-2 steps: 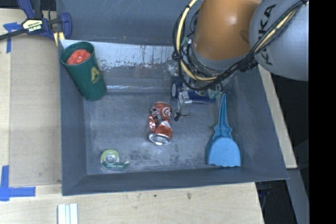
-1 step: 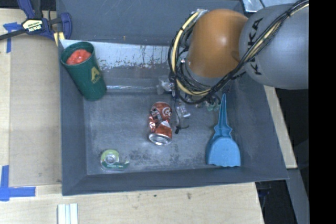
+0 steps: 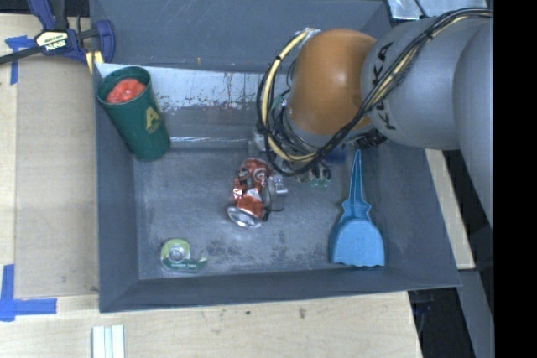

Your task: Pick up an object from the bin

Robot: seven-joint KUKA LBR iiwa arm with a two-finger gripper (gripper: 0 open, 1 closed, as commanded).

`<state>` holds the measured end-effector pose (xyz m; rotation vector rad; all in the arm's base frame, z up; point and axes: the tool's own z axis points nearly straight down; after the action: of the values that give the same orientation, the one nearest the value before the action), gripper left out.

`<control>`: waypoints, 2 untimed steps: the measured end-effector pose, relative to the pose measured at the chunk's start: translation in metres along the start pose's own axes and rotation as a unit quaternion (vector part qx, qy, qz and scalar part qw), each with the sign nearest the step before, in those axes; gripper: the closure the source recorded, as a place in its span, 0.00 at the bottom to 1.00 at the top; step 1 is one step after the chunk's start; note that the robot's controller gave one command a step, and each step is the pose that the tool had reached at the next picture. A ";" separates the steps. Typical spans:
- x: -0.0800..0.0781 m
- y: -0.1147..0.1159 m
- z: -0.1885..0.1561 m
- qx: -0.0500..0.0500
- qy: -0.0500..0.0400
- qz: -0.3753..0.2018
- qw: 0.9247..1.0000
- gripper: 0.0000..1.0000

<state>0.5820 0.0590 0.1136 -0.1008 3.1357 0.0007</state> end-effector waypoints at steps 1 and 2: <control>0.004 0.014 0.002 -0.001 -0.004 0.149 0.989 1.00; 0.004 0.014 0.002 -0.001 -0.004 0.149 0.989 1.00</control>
Offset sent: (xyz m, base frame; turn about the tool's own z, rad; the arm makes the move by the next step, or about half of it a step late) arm 0.0000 0.0000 0.0000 0.0000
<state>0.5769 0.0727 0.1114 0.3657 3.1083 0.0041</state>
